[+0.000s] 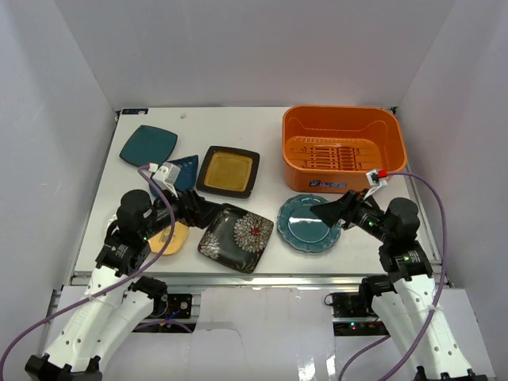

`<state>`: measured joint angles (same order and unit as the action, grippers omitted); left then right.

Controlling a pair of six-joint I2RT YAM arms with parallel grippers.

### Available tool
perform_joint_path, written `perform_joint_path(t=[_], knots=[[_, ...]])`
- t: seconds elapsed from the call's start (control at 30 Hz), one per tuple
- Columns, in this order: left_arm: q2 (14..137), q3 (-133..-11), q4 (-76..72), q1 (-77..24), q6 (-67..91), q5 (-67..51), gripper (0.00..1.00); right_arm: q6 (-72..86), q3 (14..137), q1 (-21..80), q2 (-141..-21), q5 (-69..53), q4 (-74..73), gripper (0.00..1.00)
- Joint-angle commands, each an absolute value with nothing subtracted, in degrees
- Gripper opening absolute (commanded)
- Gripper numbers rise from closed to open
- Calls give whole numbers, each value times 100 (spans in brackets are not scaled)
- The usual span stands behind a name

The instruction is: Place the plates into the plastic bin on the countertop

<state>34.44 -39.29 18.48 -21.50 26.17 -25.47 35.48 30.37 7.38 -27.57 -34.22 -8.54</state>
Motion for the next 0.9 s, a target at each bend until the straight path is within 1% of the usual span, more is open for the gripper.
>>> perform_joint_path(t=[0.0,0.03,0.1,0.13,0.17,0.3,0.33,0.37,0.4,0.43,0.47,0.5,0.53,0.6,0.67,0.7,0.77,0.8,0.87], knots=[[3498,-4131,2100,-2162,2672,-2154,98,3902,2760,1483,-2891,-3052,-378,93],[3498,-4140,2205,-2162,2637,-1945,98,3876,2725,2033,-3005,-2554,-404,93],[3498,-4174,2346,-2162,2611,-1628,98,3876,2690,2572,-3067,-1998,-422,93],[3515,-4218,2512,-2162,2558,-1348,98,3972,2663,3010,-3093,-1734,-431,93],[3524,-4262,2583,-2162,2453,-1232,98,4068,2611,3206,-3102,-1236,-405,95],[3533,-4351,2882,-2162,2285,-345,98,4745,1980,4269,-3085,-196,-71,100],[3551,-4333,3005,-2162,2294,144,98,5085,1856,4785,-3094,390,-53,96],[3551,-4316,3058,-2171,2303,332,98,5237,1750,5051,-3129,665,130,95],[3559,-4315,3111,-2162,2338,473,98,5404,1601,5628,-3172,964,193,94],[3551,-4263,3155,-2171,2364,596,98,5553,1556,5947,-3286,1602,202,93],[3542,-4228,3164,-2162,2390,815,98,5885,1521,6229,-3365,1895,193,92],[3525,-4184,3164,-2162,2443,904,98,6019,1477,6745,-3462,2177,228,91],[3507,-4114,3164,-2162,2469,966,98,6125,1485,6985,-3567,2597,272,89],[3498,-4026,3129,-2162,2540,1055,98,6433,1555,7476,-4041,2890,368,87],[3489,-3990,3085,-2162,2549,1072,98,6591,1591,7672,-4604,3111,553,85],[3489,-3990,3076,-2162,2549,1081,98,6696,1582,7734,-4945,3077,945,83],[3463,-3955,3085,-2162,2566,1029,98,6706,1573,7726,-5254,3111,1360,81],[3445,-3938,3085,-2162,2584,1002,98,6802,1599,7734,-5543,3181,1632,77],[3366,-3902,3076,-2162,2602,967,98,6856,1661,7726,-5791,3339,1818,75]])
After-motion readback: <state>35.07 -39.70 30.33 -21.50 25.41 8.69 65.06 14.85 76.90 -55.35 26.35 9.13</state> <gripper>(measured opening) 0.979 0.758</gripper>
